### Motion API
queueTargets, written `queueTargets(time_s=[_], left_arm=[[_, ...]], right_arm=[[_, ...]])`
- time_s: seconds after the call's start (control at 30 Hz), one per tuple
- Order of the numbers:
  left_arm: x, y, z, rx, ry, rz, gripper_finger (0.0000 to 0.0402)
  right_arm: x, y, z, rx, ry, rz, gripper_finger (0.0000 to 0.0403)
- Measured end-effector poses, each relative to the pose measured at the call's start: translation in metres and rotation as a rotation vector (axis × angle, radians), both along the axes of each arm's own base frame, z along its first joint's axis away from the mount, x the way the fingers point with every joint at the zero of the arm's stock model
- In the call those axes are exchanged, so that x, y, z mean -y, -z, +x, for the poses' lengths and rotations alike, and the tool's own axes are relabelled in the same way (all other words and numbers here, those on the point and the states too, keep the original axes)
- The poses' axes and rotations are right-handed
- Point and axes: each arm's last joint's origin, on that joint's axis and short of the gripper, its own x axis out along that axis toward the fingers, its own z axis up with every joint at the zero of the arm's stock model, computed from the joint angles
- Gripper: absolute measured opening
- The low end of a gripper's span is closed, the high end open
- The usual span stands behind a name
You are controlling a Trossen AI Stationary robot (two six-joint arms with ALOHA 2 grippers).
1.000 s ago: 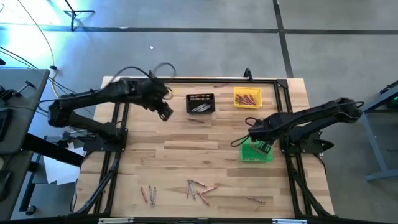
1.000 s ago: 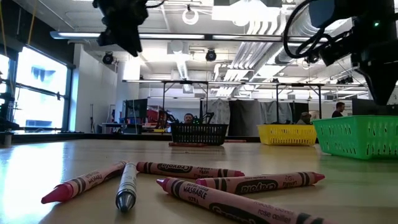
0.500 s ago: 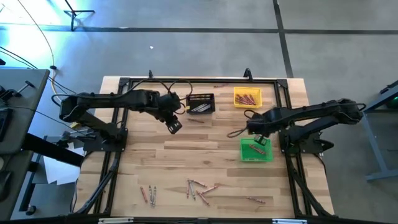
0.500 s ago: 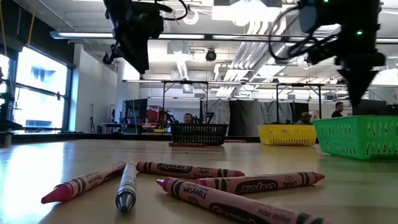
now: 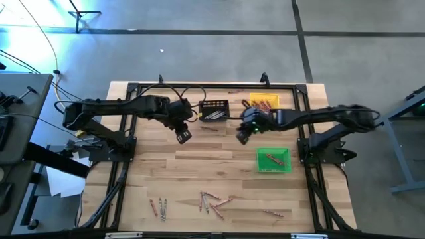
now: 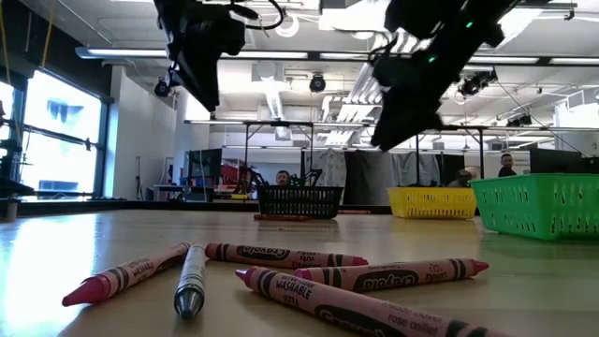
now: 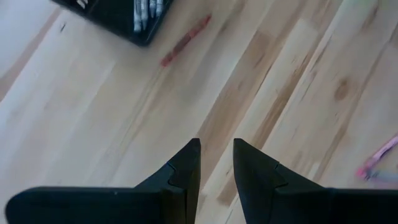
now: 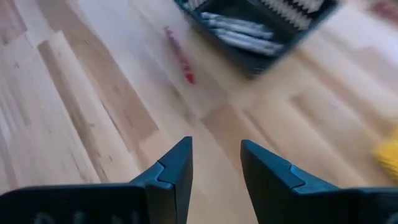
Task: Sort crayons
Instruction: Put the red crayon into the yellow basket
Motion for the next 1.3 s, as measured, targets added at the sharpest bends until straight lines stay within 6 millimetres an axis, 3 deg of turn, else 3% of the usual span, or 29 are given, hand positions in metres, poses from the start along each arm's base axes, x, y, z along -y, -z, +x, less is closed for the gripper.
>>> queueTargets(time_s=[0.17, 0.33, 0.5, 0.63, 0.87, 1.3], left_arm=[[-0.003, 0.004, -0.013, -0.134, 0.007, 0.003, 0.0081], [-0.01, 0.001, -0.028, -0.236, -0.032, 0.07, 0.0081], [-0.015, -0.011, -0.043, -0.223, -0.058, 0.149, 0.0081], [-0.016, -0.024, -0.057, -0.173, -0.041, 0.185, 0.0081], [-0.015, -0.048, -0.087, -0.067, -0.069, 0.253, 0.0081], [-0.01, -0.076, -0.135, 0.086, -0.158, 0.364, 0.0081]], right_arm=[[0.006, 0.032, 0.035, 0.041, -0.027, 0.041, 0.0122], [0.012, 0.05, 0.073, 0.046, -0.073, 0.002, 0.0122], [0.016, 0.064, 0.11, -0.012, -0.188, -0.003, 0.0122], [0.019, 0.07, 0.129, -0.122, -0.282, -0.041, 0.0122], [0.021, 0.069, 0.142, -0.178, -0.379, -0.102, 0.0122], [0.042, 0.068, 0.139, -0.179, -0.314, -0.12, 0.0122]])
